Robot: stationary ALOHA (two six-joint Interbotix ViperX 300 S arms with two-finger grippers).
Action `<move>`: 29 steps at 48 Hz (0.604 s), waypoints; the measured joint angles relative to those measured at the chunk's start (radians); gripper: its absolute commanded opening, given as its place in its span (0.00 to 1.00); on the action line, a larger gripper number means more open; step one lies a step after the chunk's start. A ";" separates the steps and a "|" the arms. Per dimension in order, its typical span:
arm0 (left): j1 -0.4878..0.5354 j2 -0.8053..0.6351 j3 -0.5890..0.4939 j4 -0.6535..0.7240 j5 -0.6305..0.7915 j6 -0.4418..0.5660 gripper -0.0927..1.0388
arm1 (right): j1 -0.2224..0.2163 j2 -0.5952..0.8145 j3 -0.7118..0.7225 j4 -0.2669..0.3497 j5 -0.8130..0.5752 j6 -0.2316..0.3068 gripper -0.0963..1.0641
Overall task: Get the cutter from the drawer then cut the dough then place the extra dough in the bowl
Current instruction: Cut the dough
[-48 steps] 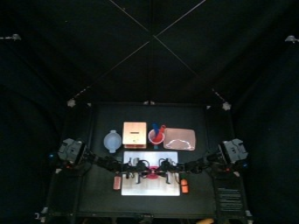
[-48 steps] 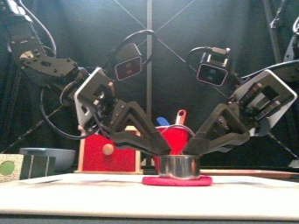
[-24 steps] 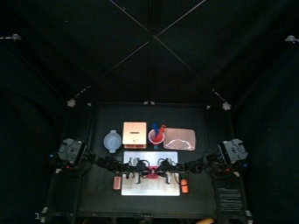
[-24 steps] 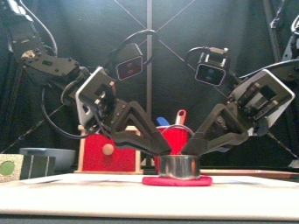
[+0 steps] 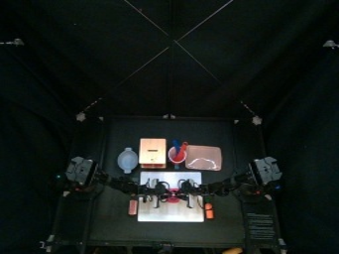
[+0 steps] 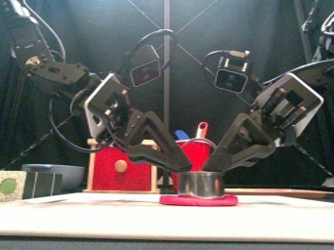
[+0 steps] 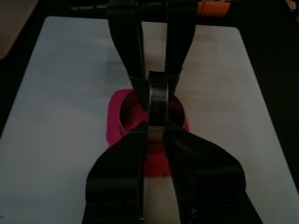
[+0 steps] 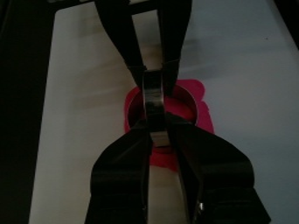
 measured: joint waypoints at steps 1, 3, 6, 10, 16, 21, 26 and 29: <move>0.000 0.000 0.000 0.002 0.000 0.000 0.63 | 0.002 -0.002 -0.002 0.003 0.002 0.005 0.62; 0.000 -0.002 0.000 0.005 0.000 0.000 0.65 | 0.002 -0.002 -0.006 0.008 0.005 0.006 0.64; 0.000 -0.006 0.000 0.008 0.000 0.000 0.68 | 0.002 -0.003 -0.011 0.008 0.008 0.005 0.67; -0.002 -0.017 0.000 0.009 0.000 0.000 0.72 | 0.003 -0.003 -0.021 0.006 0.012 0.005 0.72; -0.003 -0.031 0.003 0.012 -0.002 0.000 0.77 | 0.002 -0.002 -0.037 0.000 0.017 0.011 0.77; 0.005 -0.046 0.011 0.020 0.000 0.000 0.77 | -0.002 -0.011 -0.052 -0.014 0.023 0.005 0.78; 0.012 -0.069 0.021 0.028 0.002 0.006 0.77 | -0.002 -0.025 -0.061 -0.035 0.031 0.006 0.78; 0.017 -0.078 0.021 0.032 -0.006 0.023 0.77 | 0.002 -0.035 -0.067 -0.046 0.041 0.005 0.78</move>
